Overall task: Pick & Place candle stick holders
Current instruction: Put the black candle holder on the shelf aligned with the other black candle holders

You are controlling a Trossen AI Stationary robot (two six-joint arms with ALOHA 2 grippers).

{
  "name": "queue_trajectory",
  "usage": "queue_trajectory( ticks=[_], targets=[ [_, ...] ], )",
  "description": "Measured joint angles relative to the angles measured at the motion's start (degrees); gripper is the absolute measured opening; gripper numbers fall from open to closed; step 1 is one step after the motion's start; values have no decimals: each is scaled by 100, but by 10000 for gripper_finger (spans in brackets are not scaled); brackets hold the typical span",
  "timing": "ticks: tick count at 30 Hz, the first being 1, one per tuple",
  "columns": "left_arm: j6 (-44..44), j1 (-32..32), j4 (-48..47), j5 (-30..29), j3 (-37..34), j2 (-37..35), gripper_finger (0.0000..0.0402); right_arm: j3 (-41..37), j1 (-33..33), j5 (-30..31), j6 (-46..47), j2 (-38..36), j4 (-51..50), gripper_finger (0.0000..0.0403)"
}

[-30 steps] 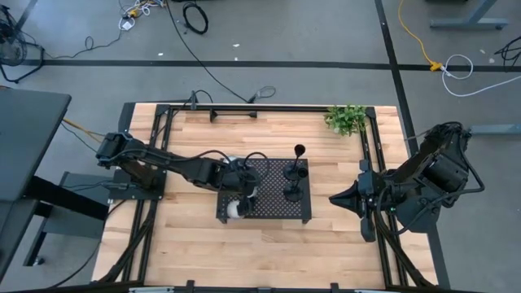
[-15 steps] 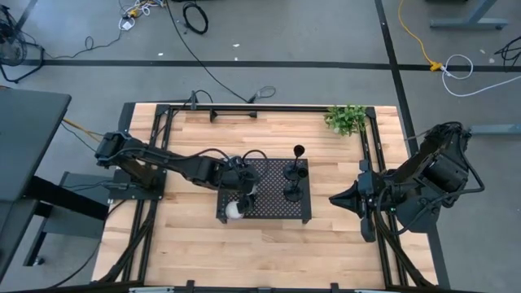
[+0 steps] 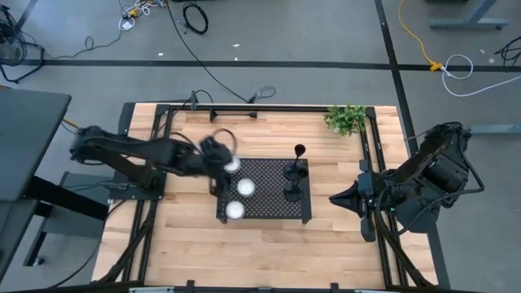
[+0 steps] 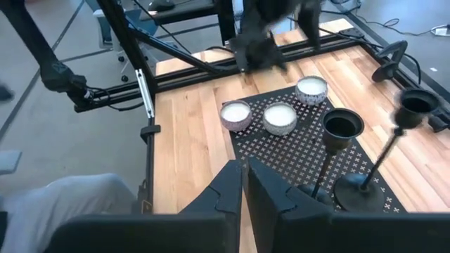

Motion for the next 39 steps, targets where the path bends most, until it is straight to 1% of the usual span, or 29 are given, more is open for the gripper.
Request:
queue_trajectory(
  ticks=[5, 7, 9, 11, 14, 17, 20, 22, 25, 28, 33, 36, 39],
  targets=[
    [-414, 92, -1409, -1465, 3, -682, 353, 0, 1, 14, -199, 20, -59, 20],
    [-824, 249, -1919, -1838, -3, -823, 353, -1, 2, 102, -324, 51, -72, 20],
    [-1095, 504, -2189, -1941, 2, -898, 353, -1, -3, 266, -427, 77, -76, 20],
    [-1159, 833, -2363, -1941, -8, -906, 353, 0, -46, 378, -515, 114, -92, 20],
    [-787, 1495, -2285, -2018, -59, -887, 353, -1, -134, 389, -803, 202, -115, 20],
    [-249, 2238, -1951, -1824, -69, -710, 353, -1, -234, 440, -1026, 271, -194, 20],
    [574, 2949, -1478, -1592, -72, -455, 353, -1, -353, 448, -1046, 375, -345, 20],
    [1048, 3384, -1337, -1609, -72, -273, 353, 0, -424, 448, -1033, 432, -481, 20],
    [1437, 3864, -1124, -1729, -72, -15, 353, -1, -488, 454, -1029, 532, -673, 20],
    [1890, 4171, -703, -1936, -70, 193, 353, -1, -523, 453, -1070, 638, -901, 20],
    [2976, 4644, 609, -2011, -70, 566, 353, -1, -586, 728, -1060, 740, -1267, 20],
    [3493, 4842, 1333, -1953, -70, 849, 353, -1, -592, 820, -1004, 750, -1386, 20],
    [3800, 5054, 1649, -1796, -67, 1141, 353, -105, -590, 837, -918, 743, -1372, 20]
  ],
)
